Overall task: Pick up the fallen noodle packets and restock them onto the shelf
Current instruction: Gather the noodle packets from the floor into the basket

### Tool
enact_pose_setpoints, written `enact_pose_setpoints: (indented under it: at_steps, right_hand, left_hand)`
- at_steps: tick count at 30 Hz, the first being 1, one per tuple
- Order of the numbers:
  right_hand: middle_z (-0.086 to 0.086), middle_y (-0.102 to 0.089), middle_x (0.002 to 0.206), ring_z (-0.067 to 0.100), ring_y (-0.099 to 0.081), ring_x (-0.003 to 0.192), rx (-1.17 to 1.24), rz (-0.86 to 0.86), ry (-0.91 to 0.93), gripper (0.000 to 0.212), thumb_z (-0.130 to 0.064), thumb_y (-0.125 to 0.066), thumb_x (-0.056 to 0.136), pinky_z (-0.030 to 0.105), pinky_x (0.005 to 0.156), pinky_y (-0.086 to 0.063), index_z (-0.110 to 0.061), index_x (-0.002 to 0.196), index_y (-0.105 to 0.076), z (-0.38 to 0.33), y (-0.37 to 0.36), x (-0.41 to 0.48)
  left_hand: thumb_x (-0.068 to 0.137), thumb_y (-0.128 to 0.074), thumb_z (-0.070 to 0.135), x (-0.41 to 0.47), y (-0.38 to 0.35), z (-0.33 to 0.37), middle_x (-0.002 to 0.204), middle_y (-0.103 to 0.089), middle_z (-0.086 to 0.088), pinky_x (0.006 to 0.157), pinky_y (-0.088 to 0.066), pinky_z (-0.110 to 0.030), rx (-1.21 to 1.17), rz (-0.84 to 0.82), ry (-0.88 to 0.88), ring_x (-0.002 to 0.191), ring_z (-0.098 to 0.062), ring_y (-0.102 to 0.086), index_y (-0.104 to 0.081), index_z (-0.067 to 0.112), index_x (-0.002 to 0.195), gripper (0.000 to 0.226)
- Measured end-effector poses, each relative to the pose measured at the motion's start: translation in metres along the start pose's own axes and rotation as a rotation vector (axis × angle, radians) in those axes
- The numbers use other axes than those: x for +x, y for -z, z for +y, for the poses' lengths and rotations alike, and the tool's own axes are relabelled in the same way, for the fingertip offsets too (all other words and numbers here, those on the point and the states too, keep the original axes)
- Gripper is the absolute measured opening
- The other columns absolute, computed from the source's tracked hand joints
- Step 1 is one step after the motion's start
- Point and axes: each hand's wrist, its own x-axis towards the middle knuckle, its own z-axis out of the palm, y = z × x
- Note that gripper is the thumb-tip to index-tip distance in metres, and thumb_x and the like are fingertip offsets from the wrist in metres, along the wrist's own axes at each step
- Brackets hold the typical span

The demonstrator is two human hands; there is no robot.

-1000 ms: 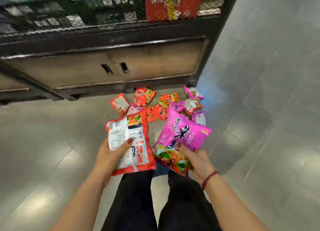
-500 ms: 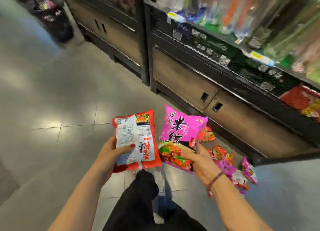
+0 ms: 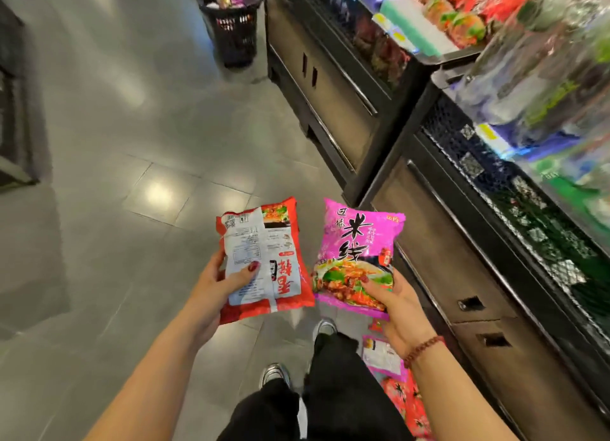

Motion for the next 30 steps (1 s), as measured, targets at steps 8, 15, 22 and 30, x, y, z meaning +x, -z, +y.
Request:
enact_pose_setpoints:
  at_steps: [8,15,22,30]
  right_hand:
    - [0.019,-0.069,0.111,0.029,-0.07,0.096,-0.138,-0.208,-0.034,0.087,-0.03,-0.093,0.048,0.031,0.072,-0.059,0.0,0.122,-0.058,-0.107,-0.027,0.157]
    - [0.018,-0.071,0.106,0.028,-0.071,0.092,-0.24,-0.353,-0.074,0.096,-0.045,-0.096,0.031,0.031,0.07,-0.059,-0.003,0.111,-0.064,-0.187,-0.068,0.262]
    - [0.017,-0.07,0.109,0.031,-0.069,0.099,-0.229,-0.305,-0.072,0.051,-0.019,-0.074,0.073,0.038,0.081,-0.059,-0.002,0.119,-0.058,-0.214,-0.119,0.348]
    - [0.014,-0.072,0.105,0.027,-0.071,0.094,-0.244,-0.221,0.017,0.031,-0.002,-0.061,0.087,0.035,0.076,-0.06,-0.006,0.116,-0.055,-0.259,-0.232,0.474]
  left_hand:
    - [0.066,-0.076,0.015,0.102,-0.036,0.074,0.113,-0.072,-0.008,0.082,-0.058,-0.049,-0.072,0.119,-0.01,0.098,-0.032,-0.071,-0.053,0.023,0.126,0.064]
    - [0.072,-0.074,0.013,0.162,-0.062,0.146,0.113,-0.072,-0.009,0.076,-0.06,-0.046,-0.1,0.193,-0.064,0.098,-0.032,-0.071,-0.054,0.022,0.126,0.058]
    - [0.07,-0.074,0.021,0.241,-0.045,0.207,0.107,-0.074,-0.006,0.071,-0.062,-0.043,-0.069,0.295,-0.075,0.092,-0.03,-0.072,-0.058,0.021,0.12,0.052]
    - [0.063,-0.079,0.022,0.382,0.007,0.312,0.114,-0.07,-0.006,0.081,-0.058,-0.051,-0.088,0.312,-0.168,0.09,-0.03,-0.073,-0.049,0.024,0.124,0.068]
